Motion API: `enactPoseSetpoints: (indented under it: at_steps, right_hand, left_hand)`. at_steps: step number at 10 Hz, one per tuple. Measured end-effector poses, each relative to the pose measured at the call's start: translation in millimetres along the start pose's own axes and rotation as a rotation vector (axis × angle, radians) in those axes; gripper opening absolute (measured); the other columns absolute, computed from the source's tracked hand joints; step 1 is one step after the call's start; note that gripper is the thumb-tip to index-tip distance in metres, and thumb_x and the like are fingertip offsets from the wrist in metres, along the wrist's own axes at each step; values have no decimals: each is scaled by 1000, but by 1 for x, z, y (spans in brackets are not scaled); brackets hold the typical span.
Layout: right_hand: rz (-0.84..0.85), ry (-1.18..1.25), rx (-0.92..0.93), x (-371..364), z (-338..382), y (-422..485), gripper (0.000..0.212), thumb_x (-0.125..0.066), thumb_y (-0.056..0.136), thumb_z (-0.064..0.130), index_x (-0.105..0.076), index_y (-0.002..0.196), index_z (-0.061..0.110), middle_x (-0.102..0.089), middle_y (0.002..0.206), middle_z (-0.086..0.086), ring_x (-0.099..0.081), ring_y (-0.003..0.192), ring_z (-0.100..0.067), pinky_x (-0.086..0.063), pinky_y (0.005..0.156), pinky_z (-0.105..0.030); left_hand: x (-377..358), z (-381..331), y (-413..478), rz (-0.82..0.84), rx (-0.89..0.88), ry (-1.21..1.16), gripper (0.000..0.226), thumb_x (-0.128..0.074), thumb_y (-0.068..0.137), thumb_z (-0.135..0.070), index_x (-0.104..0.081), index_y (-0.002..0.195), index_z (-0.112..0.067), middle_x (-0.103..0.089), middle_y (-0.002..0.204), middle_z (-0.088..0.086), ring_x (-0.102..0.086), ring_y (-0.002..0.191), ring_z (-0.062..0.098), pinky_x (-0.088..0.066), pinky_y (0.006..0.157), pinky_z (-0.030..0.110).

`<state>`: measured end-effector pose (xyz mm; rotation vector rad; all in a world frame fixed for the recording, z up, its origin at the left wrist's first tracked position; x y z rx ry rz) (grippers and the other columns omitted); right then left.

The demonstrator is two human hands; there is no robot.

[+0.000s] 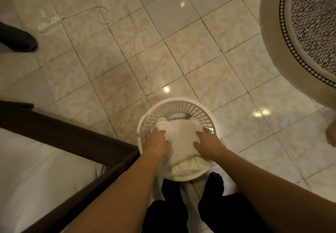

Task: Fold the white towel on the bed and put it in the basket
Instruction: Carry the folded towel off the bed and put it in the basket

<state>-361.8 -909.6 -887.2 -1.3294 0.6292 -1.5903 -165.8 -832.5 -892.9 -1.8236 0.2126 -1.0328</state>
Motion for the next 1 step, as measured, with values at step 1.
enactPoseSetpoints:
  at_steps: [1]
  right_hand:
    - [-35,21,29,11,7,-15,56,-52,106,33,-45,157,10,-37,164,-19,-38,150,-33,-33,119,-39]
  left_hand:
    - [7,-12,-15,-12,-25,-37,51,-52,104,-36,-49,154,-26,-36,165,5,-37,147,34,-39,117,48]
Point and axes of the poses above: each hand's wrist, its own y-axis towards the middle knuckle, its own x-axis out of the back of the hand, z = x × y, the point moved 8 cm from there along y, towards the middle knuckle
